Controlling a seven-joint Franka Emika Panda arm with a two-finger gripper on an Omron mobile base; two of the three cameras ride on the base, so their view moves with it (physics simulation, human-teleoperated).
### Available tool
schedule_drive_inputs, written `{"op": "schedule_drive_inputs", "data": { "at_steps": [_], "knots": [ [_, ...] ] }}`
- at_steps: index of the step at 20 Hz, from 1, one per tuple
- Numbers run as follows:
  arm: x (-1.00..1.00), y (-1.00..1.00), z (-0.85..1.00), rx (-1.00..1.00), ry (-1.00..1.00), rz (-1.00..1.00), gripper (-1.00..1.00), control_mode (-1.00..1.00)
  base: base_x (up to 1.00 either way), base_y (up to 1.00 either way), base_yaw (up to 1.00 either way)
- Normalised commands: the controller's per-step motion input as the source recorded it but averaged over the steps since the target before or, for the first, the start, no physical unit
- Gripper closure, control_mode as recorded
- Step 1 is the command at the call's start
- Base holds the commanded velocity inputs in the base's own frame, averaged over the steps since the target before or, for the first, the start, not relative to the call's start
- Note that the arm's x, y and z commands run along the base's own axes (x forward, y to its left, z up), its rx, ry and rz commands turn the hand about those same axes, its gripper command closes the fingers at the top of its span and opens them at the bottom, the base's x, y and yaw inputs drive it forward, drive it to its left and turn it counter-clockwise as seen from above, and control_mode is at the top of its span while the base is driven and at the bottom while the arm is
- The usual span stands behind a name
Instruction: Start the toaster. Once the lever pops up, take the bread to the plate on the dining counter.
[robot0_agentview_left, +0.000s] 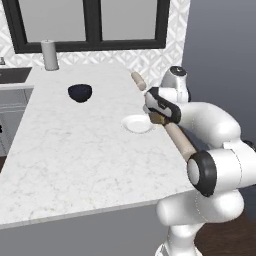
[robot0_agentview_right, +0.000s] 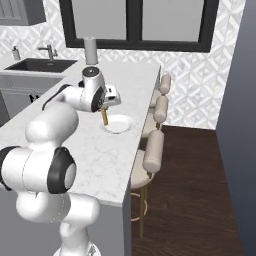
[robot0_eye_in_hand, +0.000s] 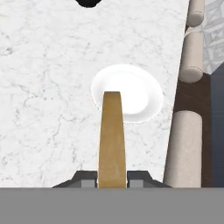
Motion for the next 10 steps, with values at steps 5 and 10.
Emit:
{"op": "schedule_drive_inputs", "data": {
  "at_steps": [5,10],
  "knots": [
    [0.4,0.0,-0.27,-0.11,0.03,-0.06,1.0,-1.0,0.0,0.0,0.0],
    [0.48,0.0,-0.27,-0.19,0.02,-0.07,1.0,-1.0,0.0,0.0,0.0]
  ]
}}
